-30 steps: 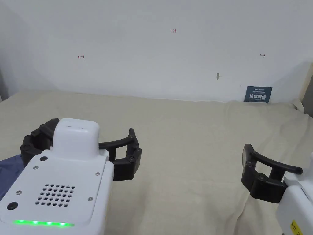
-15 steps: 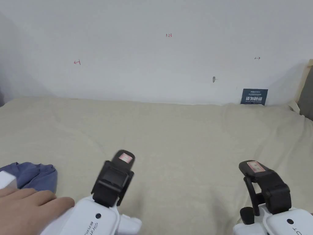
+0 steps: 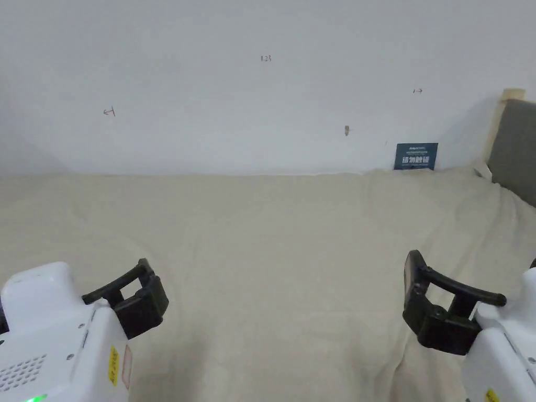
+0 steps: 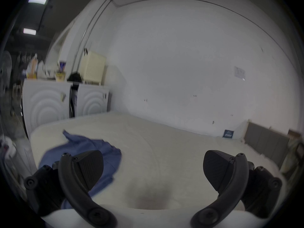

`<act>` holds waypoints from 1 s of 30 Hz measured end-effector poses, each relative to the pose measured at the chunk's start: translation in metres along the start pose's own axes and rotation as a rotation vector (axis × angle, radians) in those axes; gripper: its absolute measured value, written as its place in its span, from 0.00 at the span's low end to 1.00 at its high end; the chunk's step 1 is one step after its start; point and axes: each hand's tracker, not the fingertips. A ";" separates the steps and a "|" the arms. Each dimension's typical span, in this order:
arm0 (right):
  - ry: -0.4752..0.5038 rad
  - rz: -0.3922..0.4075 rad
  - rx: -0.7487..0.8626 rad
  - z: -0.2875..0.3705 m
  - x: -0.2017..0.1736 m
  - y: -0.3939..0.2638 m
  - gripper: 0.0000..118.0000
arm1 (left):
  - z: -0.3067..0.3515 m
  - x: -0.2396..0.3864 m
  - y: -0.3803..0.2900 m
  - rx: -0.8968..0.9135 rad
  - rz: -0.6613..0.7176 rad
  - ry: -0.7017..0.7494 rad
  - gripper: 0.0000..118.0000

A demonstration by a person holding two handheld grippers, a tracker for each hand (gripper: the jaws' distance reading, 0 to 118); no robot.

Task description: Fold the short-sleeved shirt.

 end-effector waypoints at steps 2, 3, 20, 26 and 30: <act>0.059 -0.004 -0.045 -0.003 0.005 0.001 1.00 | 0.005 0.004 0.000 0.044 -0.107 0.001 1.00; 0.083 0.001 -0.060 -0.002 0.003 0.001 1.00 | 0.007 0.004 0.001 0.065 -0.150 -0.020 1.00; 0.045 -0.003 -0.106 0.001 0.008 -0.001 1.00 | 0.032 0.013 0.013 0.157 -0.177 -0.120 1.00; 0.072 0.031 -0.096 0.004 0.002 -0.001 1.00 | 0.035 0.014 0.012 0.193 -0.161 -0.111 1.00; 0.103 0.030 -0.107 0.003 0.000 -0.002 1.00 | 0.033 0.014 0.013 0.170 -0.174 -0.147 1.00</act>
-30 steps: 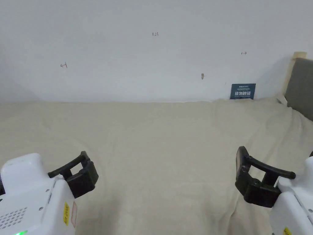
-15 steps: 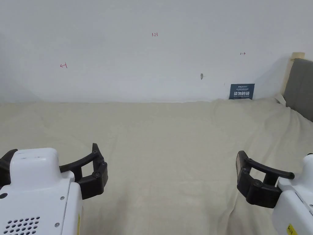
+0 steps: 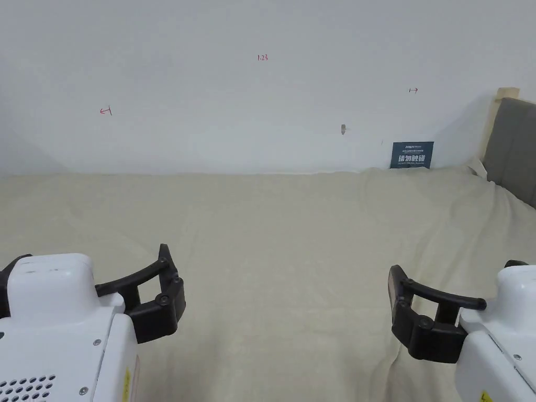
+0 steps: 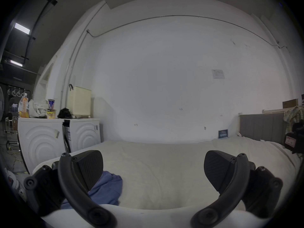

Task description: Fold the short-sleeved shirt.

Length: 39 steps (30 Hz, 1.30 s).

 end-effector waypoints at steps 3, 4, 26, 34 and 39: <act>0.005 -0.012 -0.020 -0.002 -0.003 0.000 1.00 | -0.002 0.000 0.001 -0.039 0.004 -0.032 1.00; 0.002 -0.015 -0.022 -0.003 -0.004 -0.001 1.00 | 0.000 0.002 0.000 -0.027 0.006 -0.030 1.00; 0.158 -0.105 -0.037 -0.012 0.005 -0.005 0.00 | -0.010 -0.005 0.004 -0.104 0.024 -0.045 0.00; 0.154 -0.087 -0.026 -0.012 0.008 -0.005 0.00 | -0.008 0.004 0.005 -0.085 -0.061 -0.084 0.00; 0.128 -0.100 -0.023 -0.012 0.011 -0.005 0.00 | -0.003 0.011 0.008 -0.068 -0.058 -0.096 0.00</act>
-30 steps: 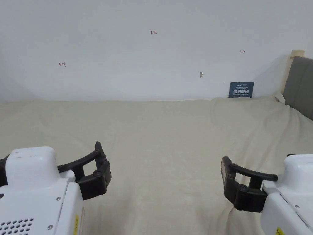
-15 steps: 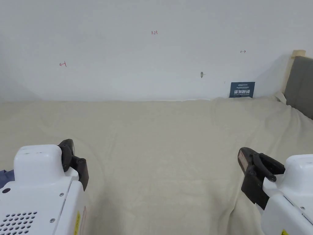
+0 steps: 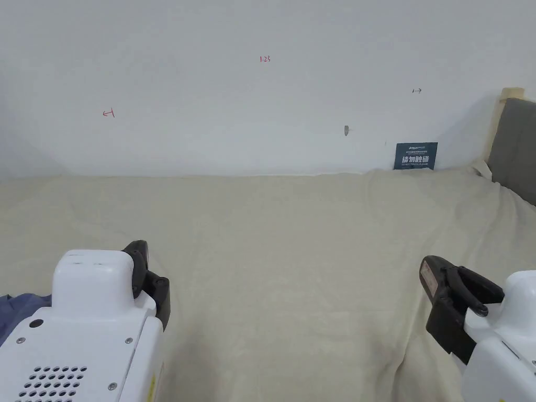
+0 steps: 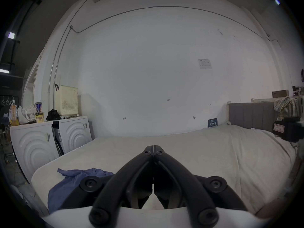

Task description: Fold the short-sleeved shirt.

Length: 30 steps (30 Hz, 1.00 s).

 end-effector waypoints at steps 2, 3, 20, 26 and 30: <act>-0.011 -0.005 0.003 0.001 0.000 0.000 0.00 | 0.000 0.000 -0.001 -0.005 0.015 0.003 0.00; -0.015 -0.006 0.004 0.002 0.001 0.000 0.00 | -0.001 -0.002 -0.002 -0.009 0.020 0.010 0.00; 0.421 0.007 -0.008 -0.041 -0.161 -0.014 0.00 | 0.109 -0.147 -0.010 -0.048 -0.009 0.502 0.00; 0.493 0.031 -0.006 -0.039 -0.186 -0.016 0.00 | 0.132 -0.163 -0.018 -0.056 0.029 0.562 0.00; 0.502 0.049 -0.015 -0.033 -0.174 -0.011 0.00 | 0.106 -0.183 -0.001 -0.068 0.060 0.529 0.00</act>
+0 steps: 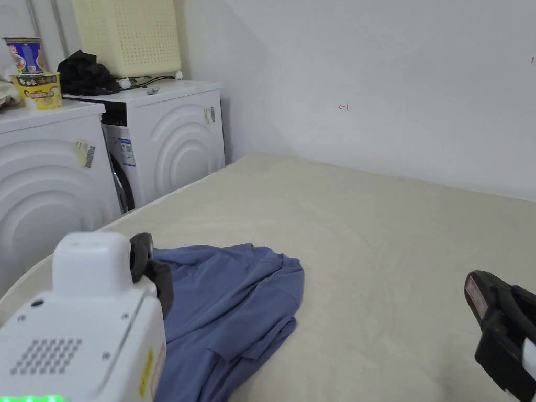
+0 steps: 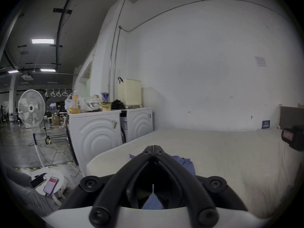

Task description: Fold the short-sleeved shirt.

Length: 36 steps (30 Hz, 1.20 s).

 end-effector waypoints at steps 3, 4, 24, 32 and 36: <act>-0.044 -0.009 -0.012 0.007 0.016 0.001 0.00 | -0.086 0.000 0.022 -0.329 0.001 -0.249 0.00; -0.055 -0.014 -0.027 0.009 0.022 0.000 0.00 | -0.126 0.003 0.020 -0.493 0.019 -0.366 0.00; -0.094 -0.060 -0.273 -0.029 0.062 -0.054 0.00 | -0.406 0.040 -0.182 -1.440 -0.063 -0.316 1.00; -0.048 -0.063 -0.300 -0.026 0.059 -0.061 0.00 | -0.400 0.048 -0.173 -1.442 -0.124 -0.277 0.98; -0.059 -0.065 -0.319 -0.019 0.064 -0.061 0.00 | -0.396 0.047 -0.156 -1.295 -0.179 -0.319 0.44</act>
